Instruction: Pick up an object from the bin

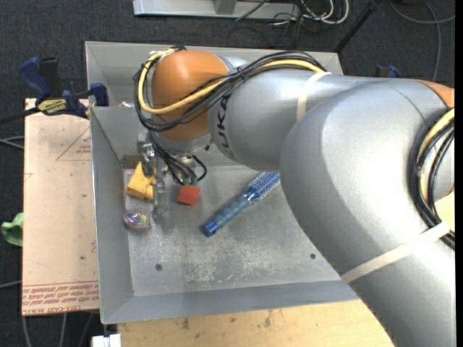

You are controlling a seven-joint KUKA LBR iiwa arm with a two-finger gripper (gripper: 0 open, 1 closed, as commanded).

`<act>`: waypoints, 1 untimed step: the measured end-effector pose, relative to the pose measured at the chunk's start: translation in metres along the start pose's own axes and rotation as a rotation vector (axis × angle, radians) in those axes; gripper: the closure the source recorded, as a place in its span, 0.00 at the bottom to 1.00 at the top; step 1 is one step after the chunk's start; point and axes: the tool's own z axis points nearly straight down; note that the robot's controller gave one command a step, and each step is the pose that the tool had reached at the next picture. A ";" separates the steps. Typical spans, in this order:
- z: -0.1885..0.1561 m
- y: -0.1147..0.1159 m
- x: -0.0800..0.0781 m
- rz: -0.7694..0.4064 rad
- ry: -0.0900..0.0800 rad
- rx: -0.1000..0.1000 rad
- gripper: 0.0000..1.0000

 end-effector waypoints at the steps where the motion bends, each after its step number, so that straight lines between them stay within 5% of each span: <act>1: 0.000 -0.002 -0.002 0.013 -0.003 0.000 0.00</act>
Offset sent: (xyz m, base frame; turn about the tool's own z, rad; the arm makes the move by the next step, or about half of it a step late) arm -0.0004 -0.0020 -0.0032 0.0130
